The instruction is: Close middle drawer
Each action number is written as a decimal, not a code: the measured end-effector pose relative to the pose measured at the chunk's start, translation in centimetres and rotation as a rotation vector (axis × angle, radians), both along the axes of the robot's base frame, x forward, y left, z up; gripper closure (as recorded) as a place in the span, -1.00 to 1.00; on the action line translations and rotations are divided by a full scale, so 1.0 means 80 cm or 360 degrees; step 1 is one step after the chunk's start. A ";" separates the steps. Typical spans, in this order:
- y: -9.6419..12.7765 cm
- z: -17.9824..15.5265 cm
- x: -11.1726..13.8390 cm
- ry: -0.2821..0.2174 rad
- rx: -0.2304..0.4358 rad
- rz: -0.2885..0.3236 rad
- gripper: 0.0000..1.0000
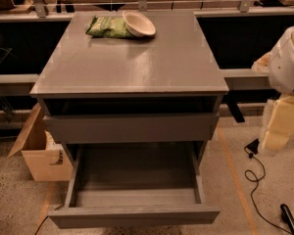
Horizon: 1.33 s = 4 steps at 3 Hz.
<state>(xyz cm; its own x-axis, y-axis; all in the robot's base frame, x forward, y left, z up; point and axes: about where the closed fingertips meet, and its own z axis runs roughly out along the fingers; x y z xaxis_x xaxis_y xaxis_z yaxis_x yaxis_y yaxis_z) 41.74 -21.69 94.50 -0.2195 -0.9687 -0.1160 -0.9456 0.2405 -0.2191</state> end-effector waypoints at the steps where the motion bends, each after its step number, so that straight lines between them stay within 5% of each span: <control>1: -0.014 -0.070 -0.031 0.0128 -0.0056 -0.0079 -1.00; 2: -0.032 -0.168 -0.059 0.0264 -0.0005 -0.0210 -1.00; 4: -0.031 -0.186 -0.060 0.0297 0.0037 -0.0216 -1.00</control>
Offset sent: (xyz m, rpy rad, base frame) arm -0.0653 -0.0396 -0.2228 0.0605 0.2615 -0.2408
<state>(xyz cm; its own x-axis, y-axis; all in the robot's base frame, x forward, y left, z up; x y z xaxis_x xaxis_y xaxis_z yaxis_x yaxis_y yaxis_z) 36.97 -24.14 79.66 -0.3673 -0.9264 -0.0832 -0.9278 0.3712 -0.0364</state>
